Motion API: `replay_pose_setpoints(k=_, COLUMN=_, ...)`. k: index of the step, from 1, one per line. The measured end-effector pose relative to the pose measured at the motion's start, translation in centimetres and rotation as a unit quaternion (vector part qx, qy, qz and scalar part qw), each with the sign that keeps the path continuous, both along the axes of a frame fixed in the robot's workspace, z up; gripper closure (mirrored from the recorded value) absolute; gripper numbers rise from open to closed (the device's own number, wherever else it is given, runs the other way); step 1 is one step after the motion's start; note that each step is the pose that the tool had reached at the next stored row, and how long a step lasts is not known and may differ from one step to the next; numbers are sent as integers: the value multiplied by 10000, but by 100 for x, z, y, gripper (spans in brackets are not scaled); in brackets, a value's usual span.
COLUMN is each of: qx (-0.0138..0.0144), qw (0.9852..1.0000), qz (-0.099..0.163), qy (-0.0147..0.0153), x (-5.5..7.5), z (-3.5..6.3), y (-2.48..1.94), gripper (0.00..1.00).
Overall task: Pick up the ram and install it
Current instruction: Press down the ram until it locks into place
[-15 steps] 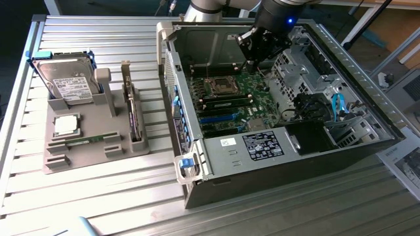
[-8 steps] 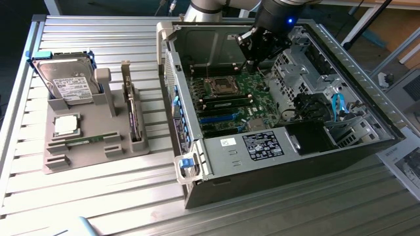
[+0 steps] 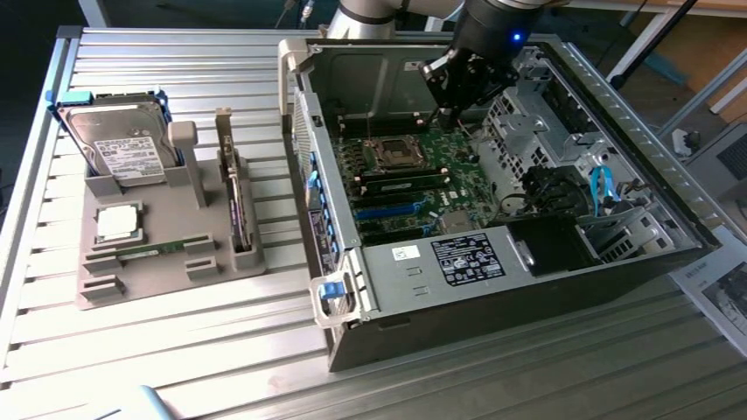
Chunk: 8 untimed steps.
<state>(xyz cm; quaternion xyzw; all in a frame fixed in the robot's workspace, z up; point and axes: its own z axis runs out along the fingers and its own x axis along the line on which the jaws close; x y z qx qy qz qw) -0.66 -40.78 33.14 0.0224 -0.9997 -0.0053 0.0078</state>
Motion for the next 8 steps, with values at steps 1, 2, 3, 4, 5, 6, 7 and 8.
replay_pose_setpoints(k=1, qx=0, qw=10000, qz=21, qy=0, x=0, z=0, y=0, gripper=90)
replay_pose_setpoints(k=2, qx=0, qw=10000, qz=37, qy=0, x=0, z=0, y=0, gripper=90)
replay_pose_setpoints(k=3, qx=0, qw=10000, qz=41, qy=0, x=0, z=0, y=0, gripper=90)
replay_pose_setpoints(k=4, qx=0, qw=10000, qz=40, qy=0, x=0, z=0, y=0, gripper=90)
replay_pose_setpoints(k=5, qx=0, qw=10000, qz=41, qy=0, x=0, z=0, y=0, gripper=90)
replay_pose_setpoints(k=6, qx=0, qw=10000, qz=40, qy=0, x=0, z=0, y=0, gripper=90)
replay_pose_setpoints(k=7, qx=0, qw=10000, qz=41, qy=0, x=0, z=-1, y=0, gripper=90)
replay_pose_setpoints(k=8, qx=0, qw=10000, qz=40, qy=0, x=0, z=0, y=0, gripper=90)
